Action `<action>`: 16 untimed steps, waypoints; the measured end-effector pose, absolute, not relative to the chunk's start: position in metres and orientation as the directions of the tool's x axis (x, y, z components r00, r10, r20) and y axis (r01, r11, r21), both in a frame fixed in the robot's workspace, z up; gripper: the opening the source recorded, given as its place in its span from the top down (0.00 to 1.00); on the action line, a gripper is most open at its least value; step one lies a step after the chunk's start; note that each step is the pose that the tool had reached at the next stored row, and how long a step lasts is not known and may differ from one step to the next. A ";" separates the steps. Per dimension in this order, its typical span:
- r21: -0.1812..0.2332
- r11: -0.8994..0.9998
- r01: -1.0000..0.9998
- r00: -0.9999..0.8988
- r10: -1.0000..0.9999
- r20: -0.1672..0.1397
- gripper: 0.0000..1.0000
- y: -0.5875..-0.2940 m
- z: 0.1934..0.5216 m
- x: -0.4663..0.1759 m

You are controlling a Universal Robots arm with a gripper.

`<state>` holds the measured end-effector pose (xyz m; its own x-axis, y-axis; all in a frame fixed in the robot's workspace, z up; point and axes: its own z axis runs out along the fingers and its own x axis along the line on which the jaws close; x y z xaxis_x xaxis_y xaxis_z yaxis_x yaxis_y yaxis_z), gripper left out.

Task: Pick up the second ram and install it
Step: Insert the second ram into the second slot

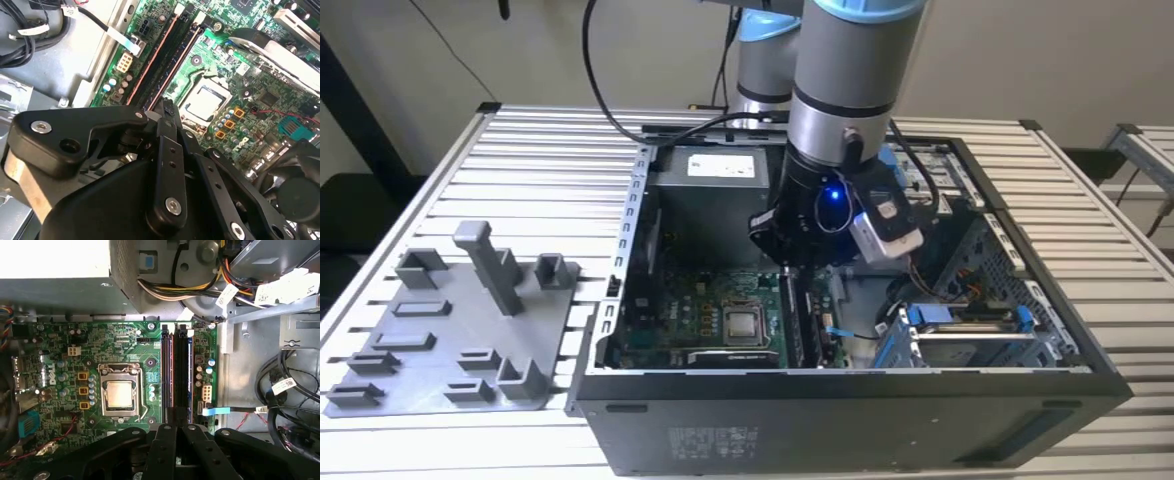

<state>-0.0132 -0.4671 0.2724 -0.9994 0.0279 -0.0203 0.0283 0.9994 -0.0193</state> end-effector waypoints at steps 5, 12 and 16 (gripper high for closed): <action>-0.020 0.998 -0.063 -0.998 -0.063 -0.021 0.89 -0.467 0.272 -0.013; -0.018 0.982 -0.189 -0.982 -0.189 -0.022 0.89 -0.467 0.270 -0.013; -0.018 0.980 -0.197 -0.980 -0.197 -0.022 0.89 -0.467 0.270 -0.013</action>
<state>-0.0133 -0.4671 0.2703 -0.9801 -0.1972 -0.0215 -0.1968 0.9803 -0.0180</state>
